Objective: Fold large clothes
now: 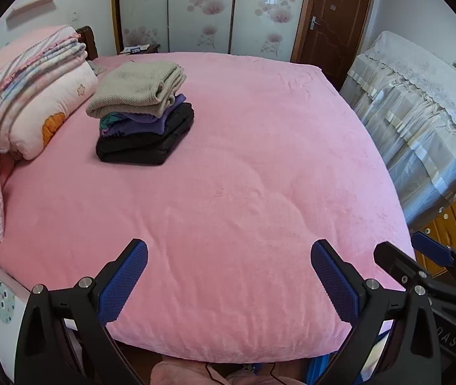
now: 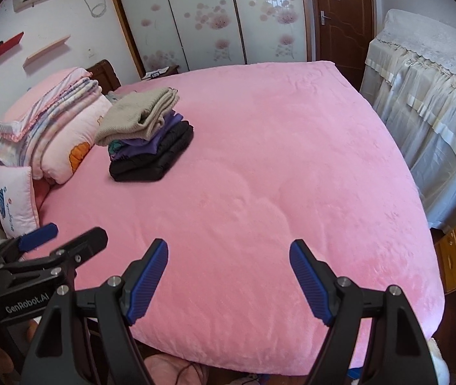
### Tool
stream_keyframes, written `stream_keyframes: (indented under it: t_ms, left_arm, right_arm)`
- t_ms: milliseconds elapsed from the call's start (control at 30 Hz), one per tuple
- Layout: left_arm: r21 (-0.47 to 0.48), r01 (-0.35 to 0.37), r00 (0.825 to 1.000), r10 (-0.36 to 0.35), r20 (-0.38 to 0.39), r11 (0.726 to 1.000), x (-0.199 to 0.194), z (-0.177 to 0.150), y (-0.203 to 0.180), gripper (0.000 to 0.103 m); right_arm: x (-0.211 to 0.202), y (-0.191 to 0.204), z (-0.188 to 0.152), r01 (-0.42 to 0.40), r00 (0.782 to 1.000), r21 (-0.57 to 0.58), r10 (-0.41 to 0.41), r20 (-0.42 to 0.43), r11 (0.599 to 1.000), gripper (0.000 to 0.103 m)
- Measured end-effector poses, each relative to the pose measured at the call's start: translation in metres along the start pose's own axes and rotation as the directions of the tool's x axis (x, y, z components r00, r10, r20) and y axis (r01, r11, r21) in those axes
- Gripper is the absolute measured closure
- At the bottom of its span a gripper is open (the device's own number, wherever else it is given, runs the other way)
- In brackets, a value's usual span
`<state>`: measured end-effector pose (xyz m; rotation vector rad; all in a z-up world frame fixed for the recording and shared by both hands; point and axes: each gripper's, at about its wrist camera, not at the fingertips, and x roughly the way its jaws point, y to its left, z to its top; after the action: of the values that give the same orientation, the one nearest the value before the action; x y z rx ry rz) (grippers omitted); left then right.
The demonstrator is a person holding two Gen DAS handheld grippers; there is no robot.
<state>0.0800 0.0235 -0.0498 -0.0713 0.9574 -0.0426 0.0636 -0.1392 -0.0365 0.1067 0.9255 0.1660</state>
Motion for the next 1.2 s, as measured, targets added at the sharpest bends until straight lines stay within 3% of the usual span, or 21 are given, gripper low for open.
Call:
stream_keyframes:
  t_ms: [600, 1200]
  left_arm:
    - [-0.006, -0.049, 0.999, 0.049, -0.024, 0.999, -0.007, -0.003, -0.01, 0.002]
    - [0.033, -0.023, 0.999, 0.024, -0.042, 0.999, -0.004, -0.003, -0.02, 0.002]
  right_arm:
    - [-0.009, -0.009, -0.006, 0.016, 1.0, -0.002, -0.016, -0.021, 1.0, 0.024]
    - [-0.012, -0.019, -0.011, 0.073, 0.997, 0.034, -0.072, -0.031, 0.997, 0.024]
